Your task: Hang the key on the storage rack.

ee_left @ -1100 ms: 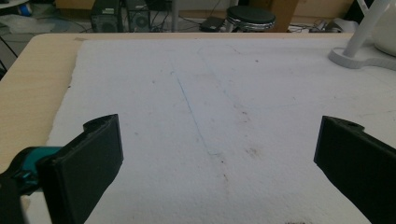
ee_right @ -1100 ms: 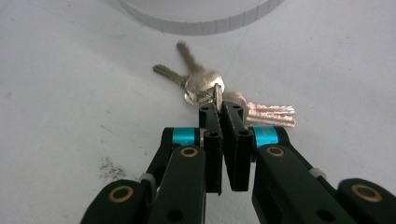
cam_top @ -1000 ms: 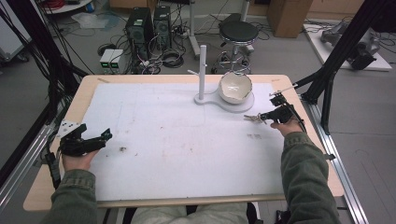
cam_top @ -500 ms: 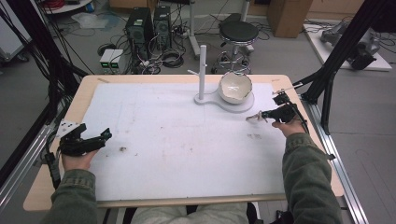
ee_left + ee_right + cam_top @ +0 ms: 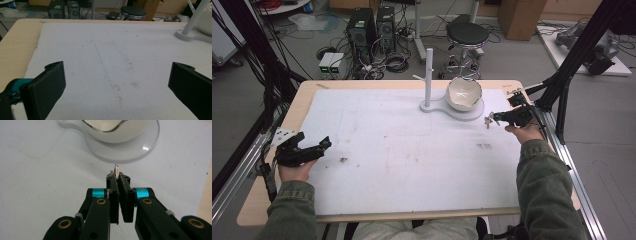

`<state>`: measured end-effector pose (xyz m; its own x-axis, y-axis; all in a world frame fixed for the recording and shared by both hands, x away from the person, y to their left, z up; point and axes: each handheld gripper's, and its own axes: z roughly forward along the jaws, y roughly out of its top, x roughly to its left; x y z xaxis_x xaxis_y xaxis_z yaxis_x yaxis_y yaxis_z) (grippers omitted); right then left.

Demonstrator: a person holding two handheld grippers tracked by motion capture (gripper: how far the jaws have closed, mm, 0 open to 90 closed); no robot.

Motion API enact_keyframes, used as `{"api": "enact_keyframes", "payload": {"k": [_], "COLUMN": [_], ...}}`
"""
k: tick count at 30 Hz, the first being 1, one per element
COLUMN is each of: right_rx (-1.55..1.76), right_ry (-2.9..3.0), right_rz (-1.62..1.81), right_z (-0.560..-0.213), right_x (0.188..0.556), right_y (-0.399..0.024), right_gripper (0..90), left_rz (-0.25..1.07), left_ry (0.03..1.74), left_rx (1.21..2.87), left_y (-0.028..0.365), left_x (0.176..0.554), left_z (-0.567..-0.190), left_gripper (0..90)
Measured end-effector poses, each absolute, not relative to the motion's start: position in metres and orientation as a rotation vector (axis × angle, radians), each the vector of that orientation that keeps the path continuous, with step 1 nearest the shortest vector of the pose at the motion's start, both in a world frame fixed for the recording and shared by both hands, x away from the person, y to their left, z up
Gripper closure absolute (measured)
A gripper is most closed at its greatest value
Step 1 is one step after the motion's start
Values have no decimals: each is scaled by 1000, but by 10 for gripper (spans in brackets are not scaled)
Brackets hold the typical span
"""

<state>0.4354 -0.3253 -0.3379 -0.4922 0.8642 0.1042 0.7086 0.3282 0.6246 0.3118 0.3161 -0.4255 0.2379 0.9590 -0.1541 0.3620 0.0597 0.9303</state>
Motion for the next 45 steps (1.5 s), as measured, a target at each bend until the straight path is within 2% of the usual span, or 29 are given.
{"api": "enact_keyframes", "payload": {"k": [23, 45], "right_rx": [1283, 1188], "right_ry": [2421, 2463], "right_rz": [968, 1031], "right_z": [-294, -250], "right_x": [433, 449], "right_y": [-274, -221], "right_gripper": [870, 870], "left_rz": [730, 724], "left_ry": [1309, 1306], "left_rx": [1485, 1479], "left_y": [317, 317], "left_x": [312, 313], "left_z": [-426, -426], "left_gripper": [18, 18]}}
